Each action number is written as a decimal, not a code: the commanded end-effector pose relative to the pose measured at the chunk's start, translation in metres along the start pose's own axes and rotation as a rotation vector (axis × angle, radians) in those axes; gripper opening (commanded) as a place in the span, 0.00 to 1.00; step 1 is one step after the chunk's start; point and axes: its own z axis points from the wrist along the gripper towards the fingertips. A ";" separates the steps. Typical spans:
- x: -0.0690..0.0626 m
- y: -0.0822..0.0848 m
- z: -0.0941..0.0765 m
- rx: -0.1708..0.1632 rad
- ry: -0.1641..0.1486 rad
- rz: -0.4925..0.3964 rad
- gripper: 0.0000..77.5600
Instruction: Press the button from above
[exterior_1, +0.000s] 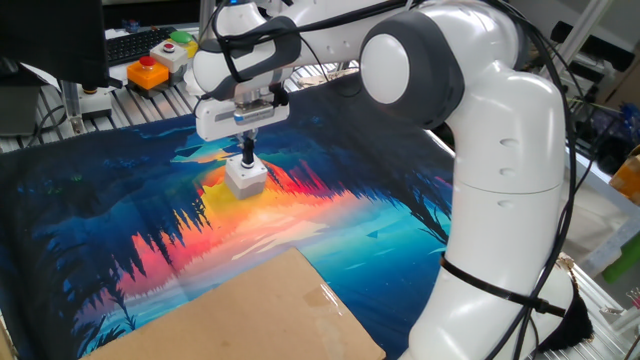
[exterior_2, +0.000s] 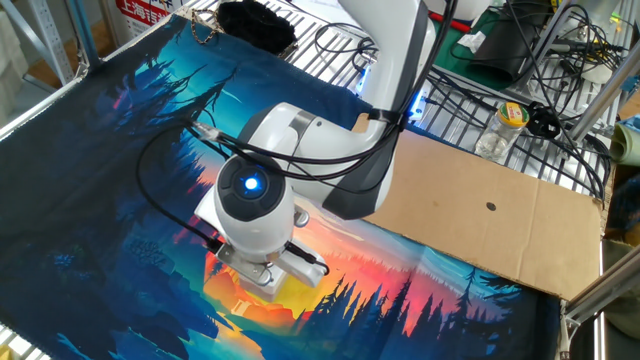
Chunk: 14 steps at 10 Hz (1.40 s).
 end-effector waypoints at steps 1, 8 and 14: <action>0.008 0.002 0.045 0.019 0.023 -0.006 0.00; 0.018 0.000 -0.061 0.016 0.115 -0.005 0.00; 0.032 -0.002 -0.097 -0.062 0.063 -0.015 0.00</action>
